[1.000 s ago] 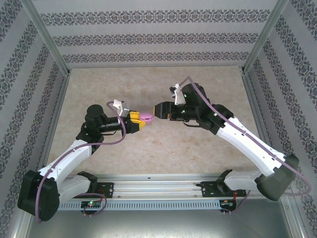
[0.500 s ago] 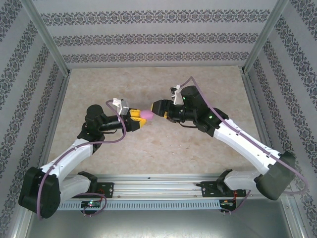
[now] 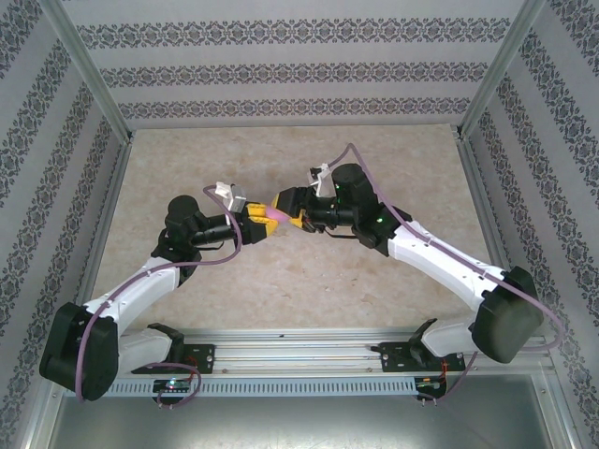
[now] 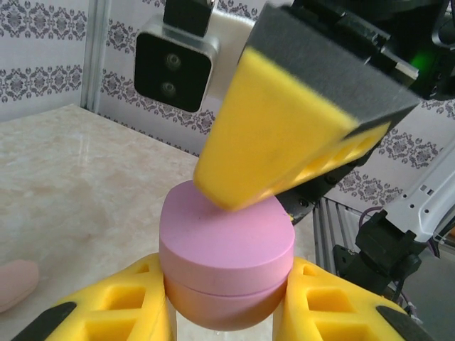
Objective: Insert the wireless bluetooth earbuds into the charging case
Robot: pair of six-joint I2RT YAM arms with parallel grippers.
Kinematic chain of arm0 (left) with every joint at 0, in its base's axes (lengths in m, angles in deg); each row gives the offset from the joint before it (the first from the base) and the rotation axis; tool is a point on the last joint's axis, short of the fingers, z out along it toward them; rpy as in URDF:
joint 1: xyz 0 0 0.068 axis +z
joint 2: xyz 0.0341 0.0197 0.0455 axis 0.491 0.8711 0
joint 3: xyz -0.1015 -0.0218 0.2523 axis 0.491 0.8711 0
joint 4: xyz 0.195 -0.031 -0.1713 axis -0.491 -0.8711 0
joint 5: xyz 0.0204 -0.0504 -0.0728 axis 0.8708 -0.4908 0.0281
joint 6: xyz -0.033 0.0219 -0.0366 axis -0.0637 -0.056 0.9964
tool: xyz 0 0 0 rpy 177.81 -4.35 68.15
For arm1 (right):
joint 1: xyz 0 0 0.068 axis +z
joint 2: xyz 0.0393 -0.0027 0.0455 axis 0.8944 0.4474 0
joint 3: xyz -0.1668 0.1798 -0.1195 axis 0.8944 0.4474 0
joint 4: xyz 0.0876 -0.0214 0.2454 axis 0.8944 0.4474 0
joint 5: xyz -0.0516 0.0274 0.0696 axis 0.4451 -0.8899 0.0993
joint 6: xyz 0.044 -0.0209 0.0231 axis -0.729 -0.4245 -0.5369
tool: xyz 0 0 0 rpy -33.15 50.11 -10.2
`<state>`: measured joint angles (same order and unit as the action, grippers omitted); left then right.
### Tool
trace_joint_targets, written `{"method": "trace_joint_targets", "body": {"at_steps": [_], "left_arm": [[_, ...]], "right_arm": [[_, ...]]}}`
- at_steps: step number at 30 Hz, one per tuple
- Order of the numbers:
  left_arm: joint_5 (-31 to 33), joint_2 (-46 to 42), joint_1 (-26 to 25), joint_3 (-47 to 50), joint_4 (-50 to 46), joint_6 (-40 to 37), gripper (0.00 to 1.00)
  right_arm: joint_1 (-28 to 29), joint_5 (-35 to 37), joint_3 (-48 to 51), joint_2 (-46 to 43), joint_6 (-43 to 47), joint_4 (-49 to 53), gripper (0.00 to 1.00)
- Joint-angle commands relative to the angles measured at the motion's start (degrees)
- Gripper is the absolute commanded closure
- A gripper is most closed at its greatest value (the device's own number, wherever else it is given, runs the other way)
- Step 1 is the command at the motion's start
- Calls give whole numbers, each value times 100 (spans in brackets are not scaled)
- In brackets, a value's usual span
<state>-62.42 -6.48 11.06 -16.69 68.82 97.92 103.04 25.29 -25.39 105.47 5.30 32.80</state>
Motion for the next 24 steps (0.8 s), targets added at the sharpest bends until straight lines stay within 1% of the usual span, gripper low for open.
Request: {"method": "trace_joint_targets", "body": {"at_steps": [1, 4, 10, 11, 14, 16, 18, 20, 24], "left_arm": [[35, 19, 23, -141, 226, 29, 76], [12, -37, 17, -123, 67, -140, 73], [86, -316, 21, -97, -533, -741, 60], [109, -363, 23, -101, -643, -822, 57], [249, -512, 23, -141, -1012, -1102, 43], [498, -666, 24, -139, -1306, -1297, 33], [811, -842, 24, -103, -1613, -1467, 26], [1177, -1023, 22, -37, -1839, -1562, 23], [1616, -1286, 35, 117, -2132, -1665, 21]], "right_arm": [[90, -319, 43, 61, -257, -664, 52], [90, -326, 26, 111, -307, -774, 63], [60, -345, 109, 193, -453, -1018, 82], [47, -337, 118, 206, -471, -1075, 84], [26, -312, 157, 262, -514, -1205, 85], [-24, -261, 182, 289, -444, -1175, 85], [-123, -178, 227, 312, -319, -1074, 86], [-273, -59, 332, 359, -199, -912, 87], [-528, 41, 639, 604, -56, -1177, 89]]}}
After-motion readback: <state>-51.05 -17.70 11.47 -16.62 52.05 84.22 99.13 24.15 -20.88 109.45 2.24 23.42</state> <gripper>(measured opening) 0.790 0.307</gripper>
